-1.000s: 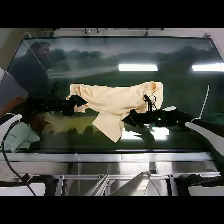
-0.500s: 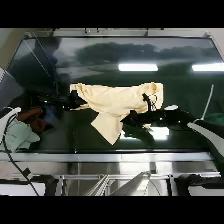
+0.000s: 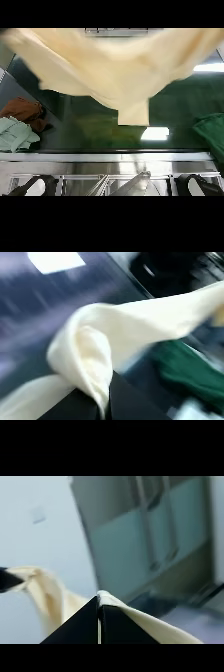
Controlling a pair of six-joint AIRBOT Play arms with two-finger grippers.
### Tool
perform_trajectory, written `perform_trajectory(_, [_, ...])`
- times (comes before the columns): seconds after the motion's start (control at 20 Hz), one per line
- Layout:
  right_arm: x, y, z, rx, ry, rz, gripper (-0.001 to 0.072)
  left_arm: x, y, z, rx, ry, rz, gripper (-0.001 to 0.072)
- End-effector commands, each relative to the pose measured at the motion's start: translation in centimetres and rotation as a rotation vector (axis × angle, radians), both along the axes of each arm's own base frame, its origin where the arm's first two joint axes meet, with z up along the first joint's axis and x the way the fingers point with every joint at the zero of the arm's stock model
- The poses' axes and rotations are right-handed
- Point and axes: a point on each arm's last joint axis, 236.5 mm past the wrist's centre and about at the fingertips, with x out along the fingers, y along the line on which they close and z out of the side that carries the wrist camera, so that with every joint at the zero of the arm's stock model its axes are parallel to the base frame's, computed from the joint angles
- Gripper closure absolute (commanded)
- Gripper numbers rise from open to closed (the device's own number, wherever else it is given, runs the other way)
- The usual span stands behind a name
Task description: Fold the shirts.
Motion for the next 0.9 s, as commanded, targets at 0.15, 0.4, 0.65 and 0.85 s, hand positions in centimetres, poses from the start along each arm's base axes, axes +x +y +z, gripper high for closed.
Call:
perform_trajectory(0.15, [-9.4,-1.2,11.9,-0.233,-0.429,-0.622,0.0695,-7.4,1.2,10.6,0.229,-0.373,0.304,0.0676])
perform_trajectory(0.4, [-1.5,-8.1,7.6,-0.137,-0.177,-0.399,0.0695,0.4,1.2,-1.1,-0.007,0.061,0.014,0.0675])
perform_trajectory(0.65, [16.3,-4.3,-11.9,-0.259,0.345,-0.086,0.0696,11.1,1.7,-18.8,-0.186,0.395,0.007,0.0675])
perform_trajectory(0.85, [28.8,-0.6,-28.7,-0.283,0.592,-0.100,0.0696,16.8,3.4,-33.3,-0.197,0.558,0.093,0.0675])
